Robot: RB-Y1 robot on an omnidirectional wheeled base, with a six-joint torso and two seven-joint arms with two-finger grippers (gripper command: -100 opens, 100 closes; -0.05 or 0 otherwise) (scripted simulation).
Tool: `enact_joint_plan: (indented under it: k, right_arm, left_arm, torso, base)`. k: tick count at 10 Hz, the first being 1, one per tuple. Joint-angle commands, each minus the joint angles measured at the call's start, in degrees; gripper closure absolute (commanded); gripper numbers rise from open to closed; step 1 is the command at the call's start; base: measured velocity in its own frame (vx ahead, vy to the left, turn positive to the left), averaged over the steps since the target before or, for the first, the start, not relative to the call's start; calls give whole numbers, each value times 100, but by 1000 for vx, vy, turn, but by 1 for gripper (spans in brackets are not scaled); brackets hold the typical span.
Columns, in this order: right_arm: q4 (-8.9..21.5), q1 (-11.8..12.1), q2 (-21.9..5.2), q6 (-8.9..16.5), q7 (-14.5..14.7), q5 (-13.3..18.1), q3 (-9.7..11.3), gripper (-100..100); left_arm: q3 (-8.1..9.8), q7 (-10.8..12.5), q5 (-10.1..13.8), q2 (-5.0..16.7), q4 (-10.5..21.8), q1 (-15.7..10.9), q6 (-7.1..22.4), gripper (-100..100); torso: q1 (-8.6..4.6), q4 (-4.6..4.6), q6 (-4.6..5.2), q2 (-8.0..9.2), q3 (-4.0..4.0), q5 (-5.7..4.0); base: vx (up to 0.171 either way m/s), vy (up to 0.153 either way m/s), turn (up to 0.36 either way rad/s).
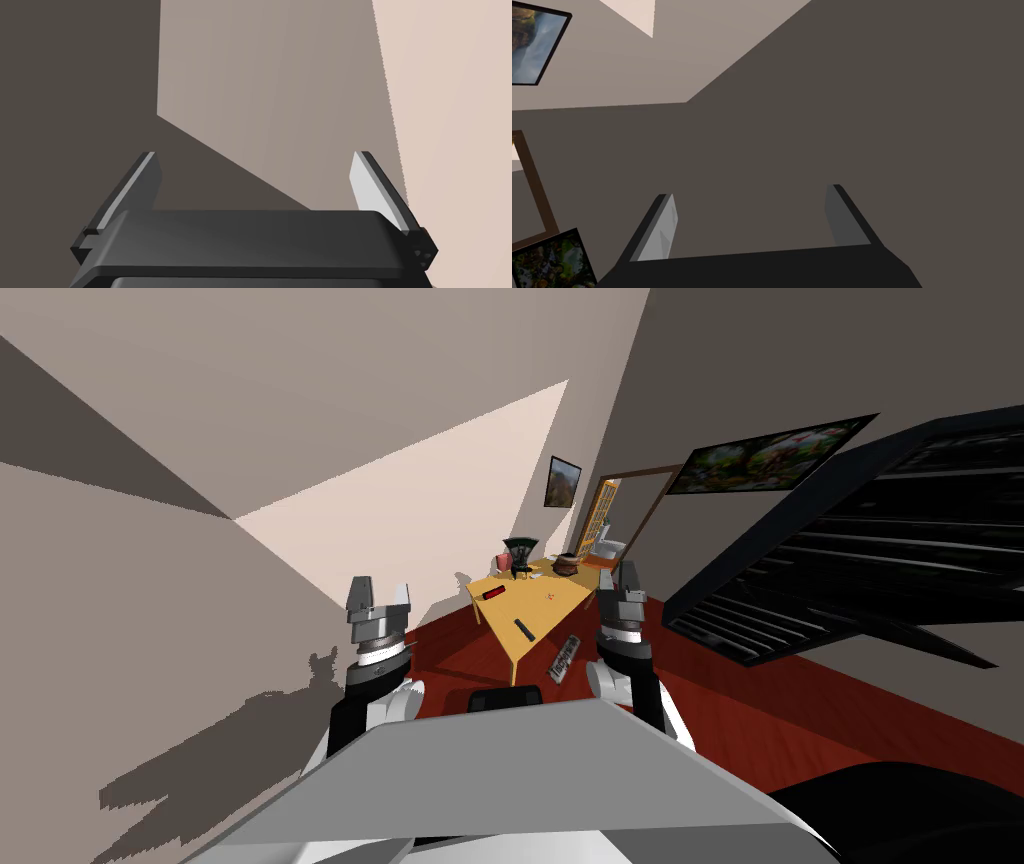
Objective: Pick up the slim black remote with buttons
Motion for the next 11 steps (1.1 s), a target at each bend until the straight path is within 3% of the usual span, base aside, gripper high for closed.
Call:
enact_joint_plan:
  k: [1,5,11]
  right_arm:
    - [32,8,-195,9,14,-5,23,-100]
    - [262,78,-863,56,93,-27,162,-100]
    - [916,300,-1864,136,249,-43,520,-100]
  left_arm:
    - [0,0,0,0,0,0,0,0]
    - [-1,0,0,-1,0,-1,0,0]
    - [-1,0,0,-1,0,0,0,0]
  torso:
    - [0,0,0,0,0,0]
    - [25,8,-1,33,20,5]
    - [50,2,0,6,4,13]
  base:
    - [-55,7,18]
    - [-84,53,58]
    - [-38,145,92]
